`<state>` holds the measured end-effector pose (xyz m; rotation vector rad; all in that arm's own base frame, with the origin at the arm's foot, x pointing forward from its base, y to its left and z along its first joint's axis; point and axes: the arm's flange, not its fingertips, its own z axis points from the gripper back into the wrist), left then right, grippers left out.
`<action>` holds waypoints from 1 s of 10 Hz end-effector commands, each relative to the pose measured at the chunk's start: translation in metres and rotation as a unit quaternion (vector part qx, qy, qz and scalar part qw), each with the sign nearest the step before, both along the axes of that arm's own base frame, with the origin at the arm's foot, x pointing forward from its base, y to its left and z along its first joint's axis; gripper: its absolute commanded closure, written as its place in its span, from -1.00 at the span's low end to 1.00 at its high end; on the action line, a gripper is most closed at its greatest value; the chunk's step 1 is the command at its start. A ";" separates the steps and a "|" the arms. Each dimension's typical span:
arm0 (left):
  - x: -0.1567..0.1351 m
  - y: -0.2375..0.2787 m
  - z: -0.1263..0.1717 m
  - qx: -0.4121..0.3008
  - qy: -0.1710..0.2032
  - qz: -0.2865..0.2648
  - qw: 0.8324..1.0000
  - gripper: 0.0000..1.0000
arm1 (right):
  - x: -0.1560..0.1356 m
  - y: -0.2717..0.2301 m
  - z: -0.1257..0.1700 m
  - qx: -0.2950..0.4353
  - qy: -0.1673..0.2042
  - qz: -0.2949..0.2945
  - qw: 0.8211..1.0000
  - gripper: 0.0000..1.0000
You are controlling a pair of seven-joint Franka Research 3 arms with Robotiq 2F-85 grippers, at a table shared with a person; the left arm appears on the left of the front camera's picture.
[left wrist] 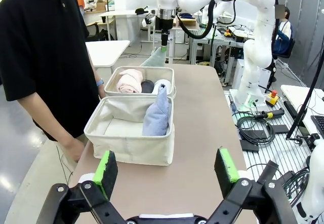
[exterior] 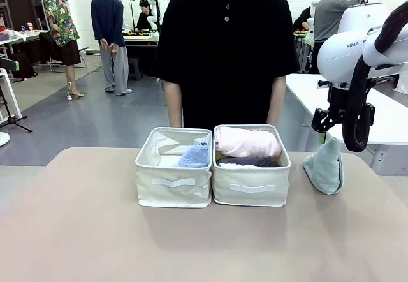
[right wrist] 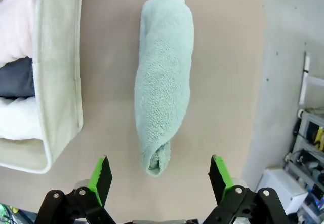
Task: Sort the towels based on their folding style.
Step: Pick up another triangle-folded towel from the table and place it in the left Fabric basket.
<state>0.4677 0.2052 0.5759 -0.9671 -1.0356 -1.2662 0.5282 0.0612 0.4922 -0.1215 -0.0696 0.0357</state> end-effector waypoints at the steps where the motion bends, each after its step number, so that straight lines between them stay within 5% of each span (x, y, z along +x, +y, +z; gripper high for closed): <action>1: -0.002 0.000 0.000 0.005 -0.003 -0.006 1.000 -1.00 | 0.006 -0.004 -0.006 0.024 -0.021 0.004 0.999 -1.00; 8: -0.002 0.000 0.000 0.005 -0.003 -0.006 1.000 -1.00 | 0.037 -0.020 -0.059 0.044 -0.008 -0.023 0.999 -1.00; 9: -0.002 0.000 0.000 0.005 -0.003 -0.006 1.000 -1.00 | 0.036 -0.022 -0.060 0.046 -0.001 -0.024 0.999 -0.86; 10: -0.002 0.000 0.000 0.005 -0.003 -0.006 1.000 -1.00 | 0.037 -0.022 -0.059 0.049 0.009 -0.026 0.998 0.17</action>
